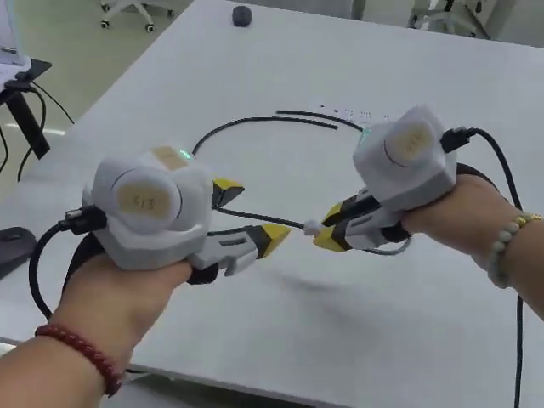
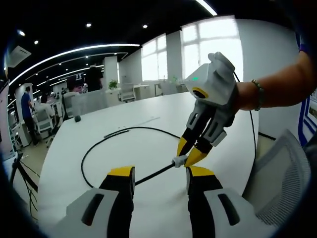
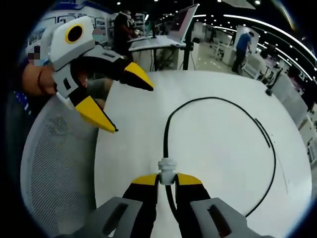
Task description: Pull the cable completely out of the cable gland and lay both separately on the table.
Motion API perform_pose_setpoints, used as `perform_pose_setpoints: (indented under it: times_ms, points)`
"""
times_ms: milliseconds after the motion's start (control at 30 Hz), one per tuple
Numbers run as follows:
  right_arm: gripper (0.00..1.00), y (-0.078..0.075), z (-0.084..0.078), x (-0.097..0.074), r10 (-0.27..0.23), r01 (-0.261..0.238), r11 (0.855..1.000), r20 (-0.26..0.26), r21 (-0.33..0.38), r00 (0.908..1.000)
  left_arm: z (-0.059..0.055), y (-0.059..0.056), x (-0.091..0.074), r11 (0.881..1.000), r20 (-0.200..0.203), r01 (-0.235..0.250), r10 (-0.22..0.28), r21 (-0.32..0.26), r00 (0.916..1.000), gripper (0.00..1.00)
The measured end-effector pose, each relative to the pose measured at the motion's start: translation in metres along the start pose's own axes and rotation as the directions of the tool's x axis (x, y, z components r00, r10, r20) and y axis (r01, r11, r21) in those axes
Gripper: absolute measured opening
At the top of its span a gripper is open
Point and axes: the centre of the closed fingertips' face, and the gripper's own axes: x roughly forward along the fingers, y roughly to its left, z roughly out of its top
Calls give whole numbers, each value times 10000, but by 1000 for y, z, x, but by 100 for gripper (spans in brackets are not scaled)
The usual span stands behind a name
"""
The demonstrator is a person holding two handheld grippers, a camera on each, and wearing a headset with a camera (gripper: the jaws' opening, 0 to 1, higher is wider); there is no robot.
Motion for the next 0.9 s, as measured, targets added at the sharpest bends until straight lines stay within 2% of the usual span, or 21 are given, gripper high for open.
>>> perform_pose_setpoints:
  times_ms: [67, 167, 333, 400, 467, 600, 800, 833, 867, 900]
  points:
    - [8, 2, 0, -9, -79, 79, 10000, 75, 44, 9999, 2, -2, -2, 9995, -6, 33, -33, 303, 10000, 32]
    - [8, 8, -2, -23, -277, 277, 9996, 157, 22, 9995, 4, -10, -3, 9989, -66, 281, -279, 368, 9996, 22]
    - [8, 13, -5, -39, -446, 445, 9990, 261, 44, 9987, 12, -30, -4, 9932, 94, 998, -1005, 595, 9949, 13]
    - [8, 16, -4, -43, -467, 467, 9989, 294, 12, 9985, 13, -34, -5, 9901, 24, 1202, -1207, 725, 9927, 8]
    - [8, 19, -3, -48, -463, 464, 9989, 338, -1, 9984, 17, -40, -7, 9860, 142, 1474, -1489, 777, 9888, 3]
    - [8, 27, 2, -57, -411, 416, 9991, 519, -73, 9978, 21, -45, -8, 9806, 189, 1763, -1785, 854, 9837, 2]
    - [8, 38, 8, -70, -200, 209, 9997, 839, -108, 9963, 35, -57, -16, 9680, 727, 2394, -2448, 751, 9668, 2]
    - [8, 41, 9, -71, -158, 169, 9998, 882, -122, 9960, 37, -63, -18, 9580, 803, 2730, -2799, 877, 9567, 2]
    - [8, 44, 11, -73, -60, 77, 9998, 967, -181, 9953, 38, -65, -19, 9541, 807, 2807, -2894, 1041, 9538, 2]
    - [8, 47, 12, -75, 16, 7, 9997, 985, -233, 9951, 39, -70, -21, 9457, 794, 2996, -3106, 1259, 9472, 2]
